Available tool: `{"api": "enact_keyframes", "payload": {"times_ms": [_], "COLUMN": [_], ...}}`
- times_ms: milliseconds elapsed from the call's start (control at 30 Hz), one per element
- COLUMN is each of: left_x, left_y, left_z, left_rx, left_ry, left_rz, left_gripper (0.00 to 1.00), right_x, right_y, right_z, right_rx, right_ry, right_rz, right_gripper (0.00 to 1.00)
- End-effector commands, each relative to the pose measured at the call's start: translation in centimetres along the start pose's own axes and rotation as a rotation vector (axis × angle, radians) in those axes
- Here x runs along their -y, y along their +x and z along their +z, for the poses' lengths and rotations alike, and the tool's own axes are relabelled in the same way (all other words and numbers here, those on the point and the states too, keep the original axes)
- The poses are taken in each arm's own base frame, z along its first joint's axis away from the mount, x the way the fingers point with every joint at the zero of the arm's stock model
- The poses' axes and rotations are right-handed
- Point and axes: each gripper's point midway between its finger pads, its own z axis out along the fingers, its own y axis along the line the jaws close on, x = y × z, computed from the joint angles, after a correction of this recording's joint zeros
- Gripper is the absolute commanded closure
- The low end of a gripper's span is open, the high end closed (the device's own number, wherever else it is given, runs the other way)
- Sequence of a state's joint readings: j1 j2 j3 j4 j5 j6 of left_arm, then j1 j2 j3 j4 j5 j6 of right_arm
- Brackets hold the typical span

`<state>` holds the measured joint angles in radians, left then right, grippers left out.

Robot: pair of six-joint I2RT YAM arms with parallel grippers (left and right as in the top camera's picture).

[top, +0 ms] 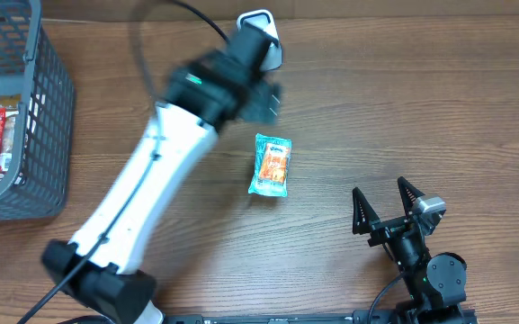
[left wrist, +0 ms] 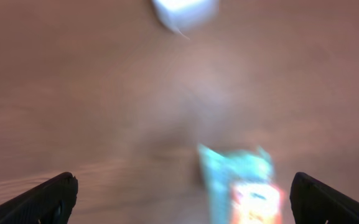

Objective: Scan the item barcode
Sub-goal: 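Carry the packet toward the scanner and release it on the table, then return the left gripper into the basket and grasp the brown snack bag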

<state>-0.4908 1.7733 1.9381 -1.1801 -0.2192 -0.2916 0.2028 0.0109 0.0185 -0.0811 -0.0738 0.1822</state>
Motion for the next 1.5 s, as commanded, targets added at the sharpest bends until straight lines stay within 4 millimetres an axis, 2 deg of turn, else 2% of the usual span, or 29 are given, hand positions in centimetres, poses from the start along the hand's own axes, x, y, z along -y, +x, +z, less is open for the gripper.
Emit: {"api": "enact_keyframes", "payload": {"times_ms": [0, 100, 233, 300, 367, 467, 567, 700, 833, 967, 1000, 1233, 1467], "left_x": [-8.7, -15.5, -23.7, -28.0, -31.5, -35.8, -39.0, -42.3, -45.4, -47.5, -48.0, -48.6, -49.1], "left_y": [-4.8, -6.8, -7.3, -6.3, -5.1, -3.0, -1.2, 1.0, 3.5, 5.8, 6.7, 10.4, 13.5], "left_z": [-5.8, -9.1, -11.6, -12.3, -12.6, -12.8, -12.5, -11.2, -8.3, -4.0, -1.7, 6.9, 11.6], "left_rx": [0.168, 0.245, 0.302, 0.294, 0.273, 0.242, 0.219, 0.18, 0.083, -0.037, -0.091, -0.272, -0.376], "left_ry": [-0.17, -0.267, -0.402, -0.478, -0.536, -0.585, -0.583, -0.55, -0.557, -0.535, -0.515, -0.399, -0.342], "left_rz": [-0.032, -0.102, -0.209, -0.26, -0.317, -0.4, -0.468, -0.54, -0.564, -0.526, -0.509, -0.42, -0.378], "left_gripper": [0.0, 0.0, 0.0, 0.0, 0.0, 0.0, 0.0, 0.0, 0.0, 0.0, 0.0, 0.0, 0.01], "right_x": [0.1, 0.1, 0.1, 0.1, 0.1, 0.1, 0.1, 0.1, 0.1, 0.1, 0.1, 0.1, 0.1], "right_y": [0.2, 0.2, 0.2, 0.2, 0.2, 0.2, 0.2, 0.2, 0.2, 0.2, 0.2, 0.2, 0.2], "right_z": [0.0, 0.0, 0.0, 0.0, 0.0, 0.0, 0.0, 0.0, 0.0, 0.0, 0.0, 0.0, 0.0], "right_rx": [0.002, 0.002, 0.002, 0.002, 0.002, 0.002, 0.002, 0.002, 0.002, 0.002, 0.002, 0.002, 0.002], "right_ry": [0.003, 0.003, 0.003, 0.003, 0.003, 0.003, 0.003, 0.003, 0.003, 0.003, 0.003, 0.003, 0.003], "right_rz": [-0.008, -0.008, -0.008, -0.008, -0.008, -0.008, -0.008, -0.008, -0.008, -0.008, -0.008, -0.008, -0.008], "right_gripper": [0.0, 0.0, 0.0, 0.0, 0.0, 0.0, 0.0, 0.0, 0.0, 0.0, 0.0, 0.0, 0.0]}}
